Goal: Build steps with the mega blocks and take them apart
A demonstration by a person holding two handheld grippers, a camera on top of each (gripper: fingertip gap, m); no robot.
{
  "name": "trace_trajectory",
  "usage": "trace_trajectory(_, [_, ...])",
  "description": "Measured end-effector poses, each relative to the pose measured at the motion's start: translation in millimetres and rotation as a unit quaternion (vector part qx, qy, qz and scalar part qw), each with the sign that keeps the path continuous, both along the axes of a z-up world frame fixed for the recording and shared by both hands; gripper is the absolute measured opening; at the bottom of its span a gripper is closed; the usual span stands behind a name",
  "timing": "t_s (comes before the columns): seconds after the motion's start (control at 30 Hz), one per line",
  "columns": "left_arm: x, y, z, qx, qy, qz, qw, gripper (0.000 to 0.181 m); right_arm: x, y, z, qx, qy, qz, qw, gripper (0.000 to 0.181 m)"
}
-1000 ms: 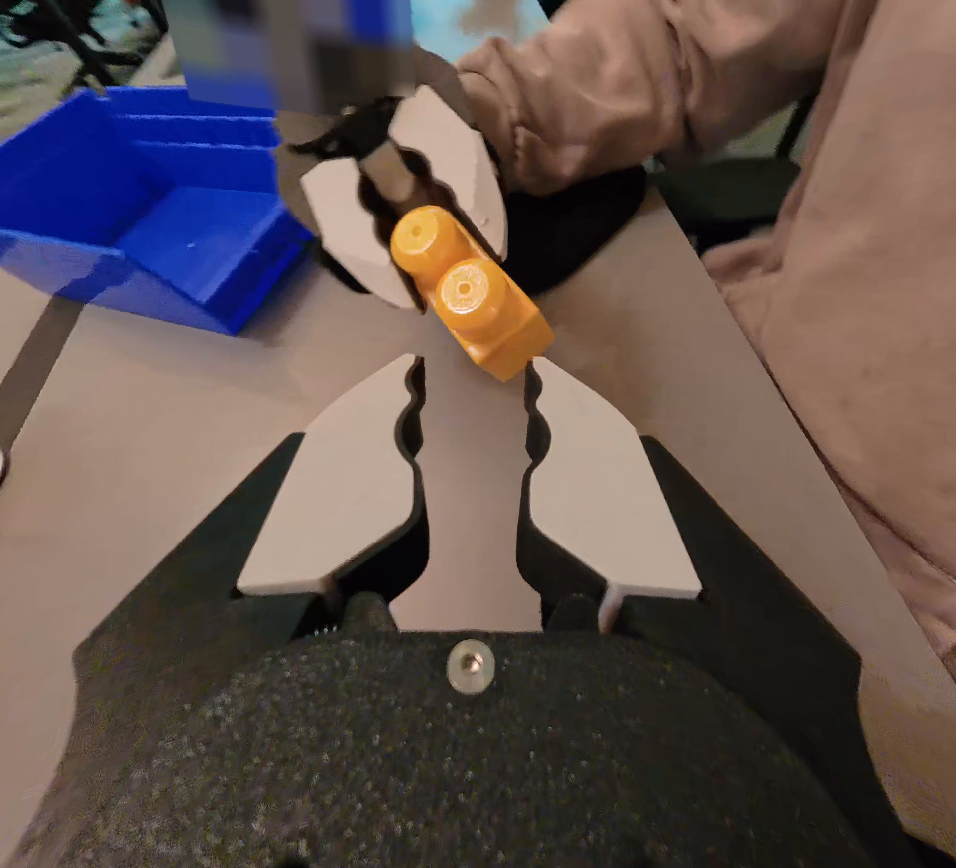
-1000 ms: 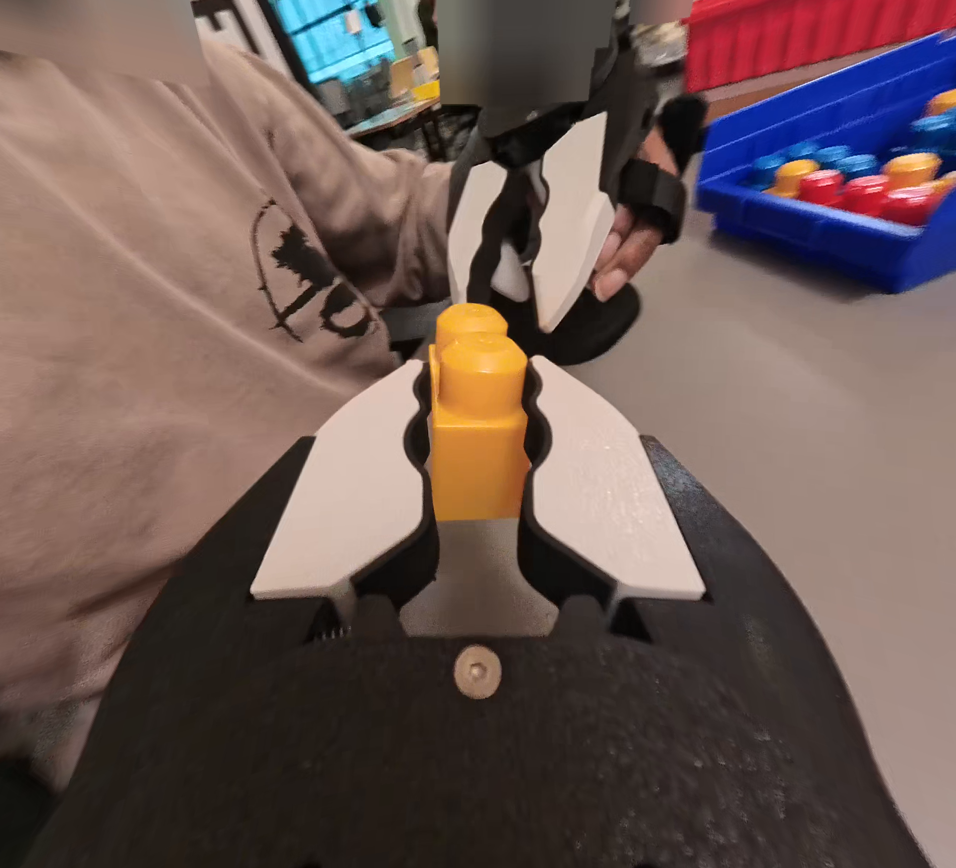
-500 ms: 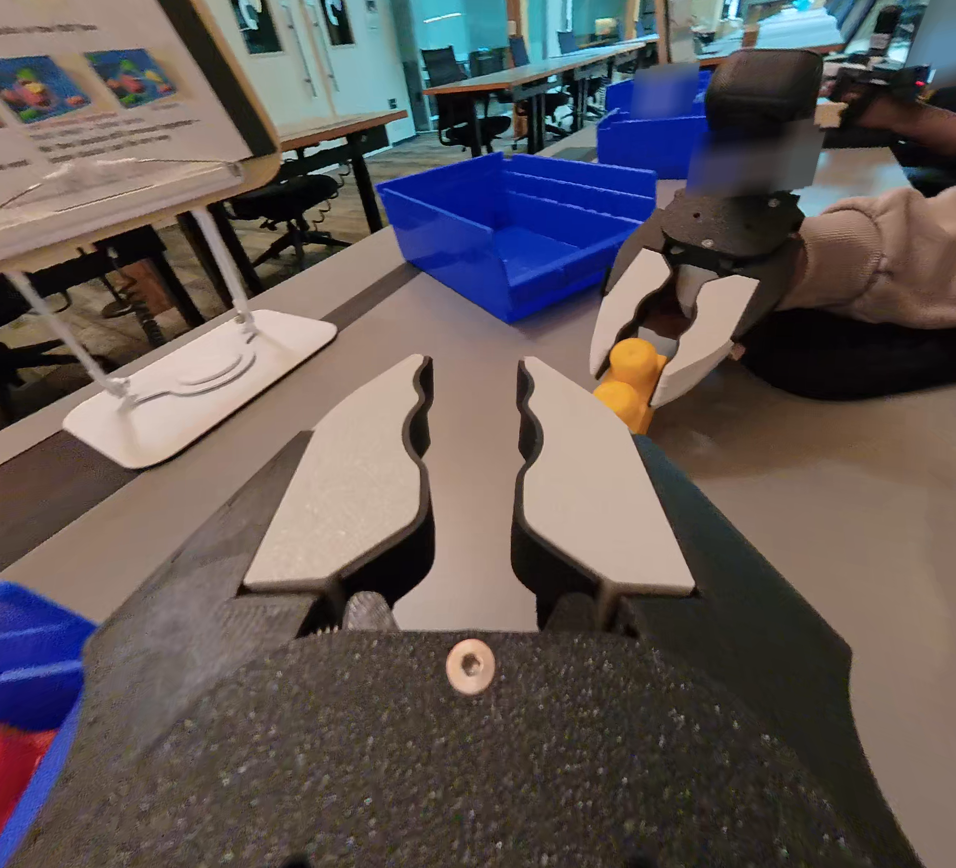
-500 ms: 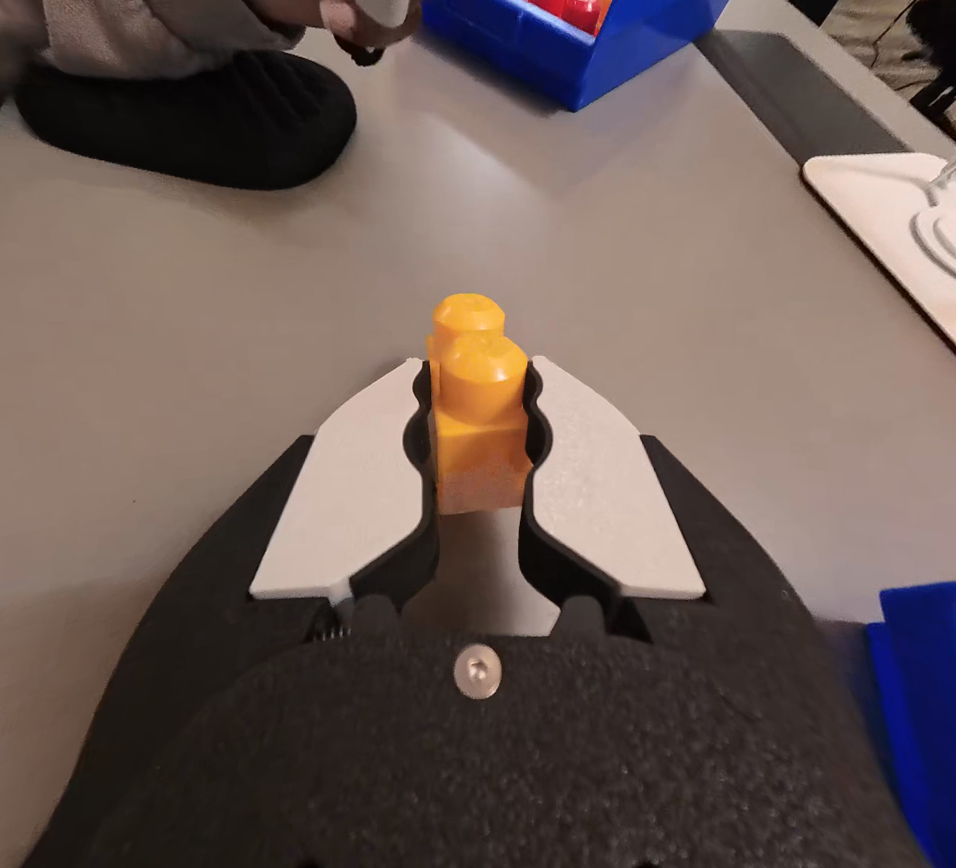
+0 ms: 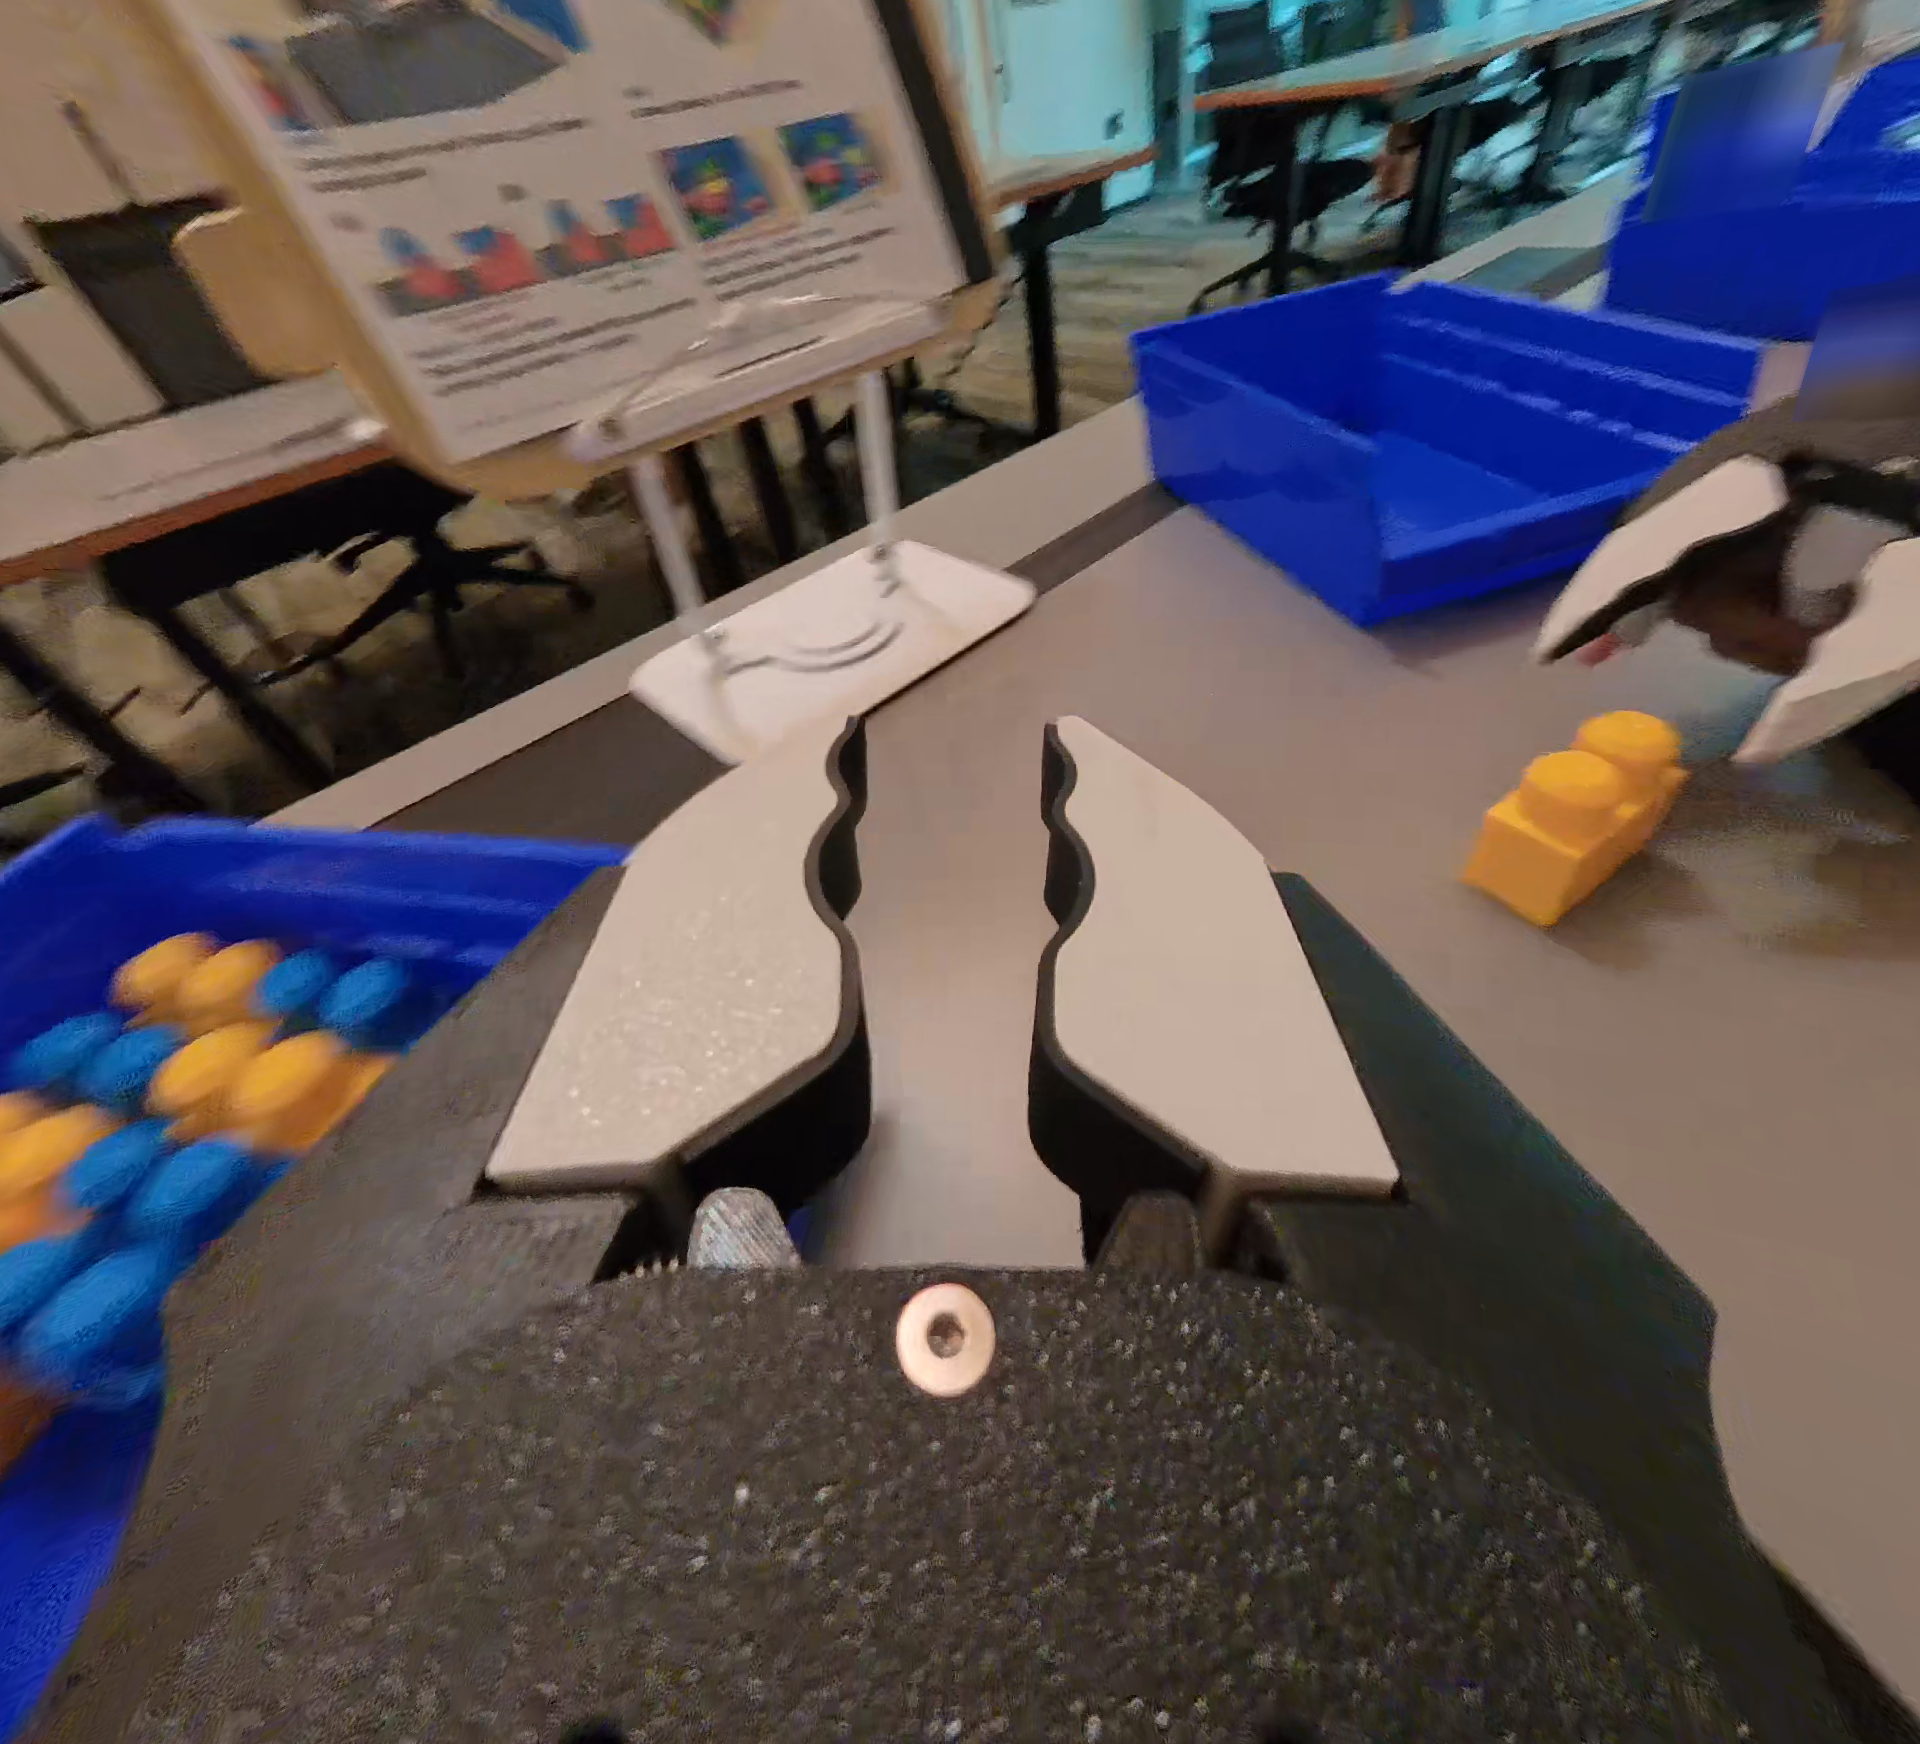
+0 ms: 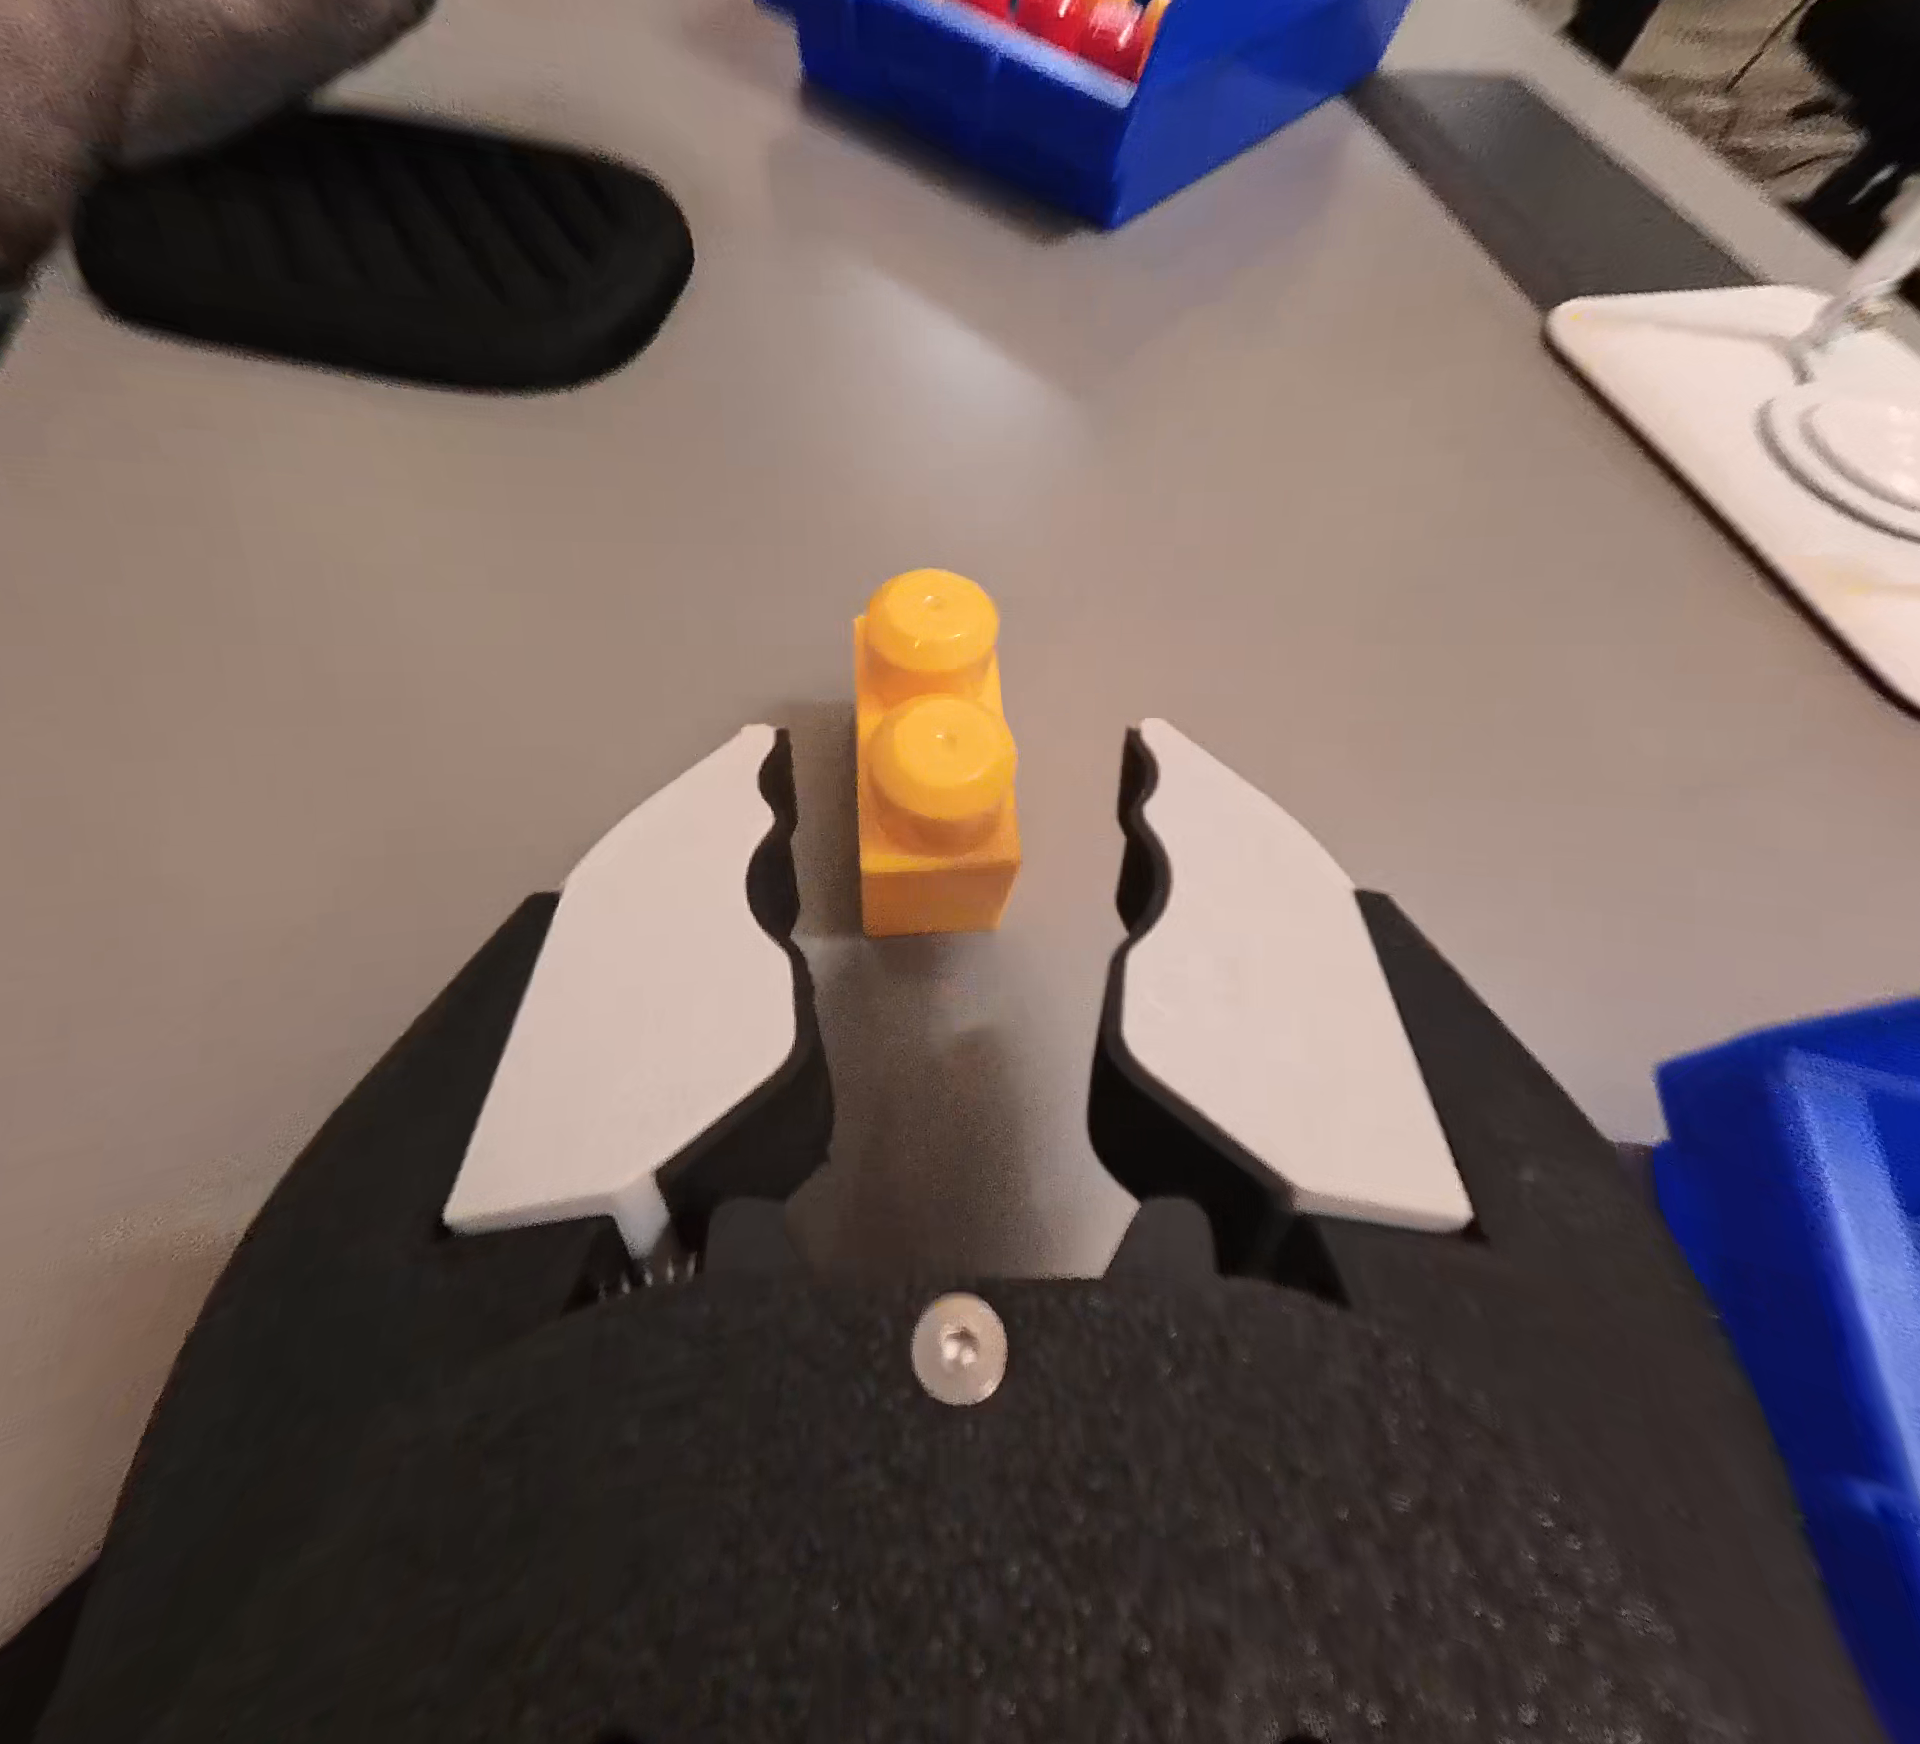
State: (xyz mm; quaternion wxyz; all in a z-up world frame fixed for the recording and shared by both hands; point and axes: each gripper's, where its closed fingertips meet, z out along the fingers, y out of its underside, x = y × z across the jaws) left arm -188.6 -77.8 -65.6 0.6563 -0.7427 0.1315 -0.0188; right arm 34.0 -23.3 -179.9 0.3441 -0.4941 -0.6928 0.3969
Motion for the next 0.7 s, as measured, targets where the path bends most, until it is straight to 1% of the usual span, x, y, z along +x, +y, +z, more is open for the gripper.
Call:
trace_trajectory(0.07, [-42, -13, 8, -0.036, 0.012, 0.046, 0.998, 0.033, 6, 8, 14, -0.023, 0.033, -0.017, 0.999, 0.061])
trace_trajectory(0.17, [-99, -34, 14, -0.102, 0.032, 0.094, 0.99, 0.033, 14, 19, 28, -0.041, 0.069, -0.036, 0.996, 0.06])
trace_trajectory(0.23, [-129, -46, 8, -0.166, 0.049, 0.11, 0.979, 0.034, 15, 23, 33, -0.044, 0.083, -0.043, 0.995, 0.058])
trace_trajectory(0.33, [-161, -61, -16, -0.281, 0.084, 0.115, 0.949, 0.04, 16, 23, 37, -0.036, 0.093, -0.046, 0.994, 0.056])
trace_trajectory(0.4, [-175, -68, -33, -0.346, 0.111, 0.108, 0.925, 0.042, 16, 21, 38, -0.035, 0.096, -0.043, 0.994, 0.055])
trace_trajectory(0.47, [-179, -71, -48, -0.397, 0.13, 0.085, 0.905, 0.044, 16, 18, 37, -0.035, 0.093, -0.04, 0.994, 0.055])
trace_trajectory(0.63, [-178, -72, -79, -0.494, 0.157, 0.032, 0.855, 0.044, 14, 15, 33, -0.037, 0.085, -0.033, 0.995, 0.054])
trace_trajectory(0.67, [-177, -72, -86, -0.512, 0.16, 0.025, 0.843, 0.045, 14, 14, 33, -0.038, 0.085, -0.032, 0.995, 0.054])
trace_trajectory(0.7, [-183, -73, -92, -0.532, 0.179, 0.032, 0.827, 0.044, 14, 14, 33, -0.039, 0.085, -0.032, 0.995, 0.054])
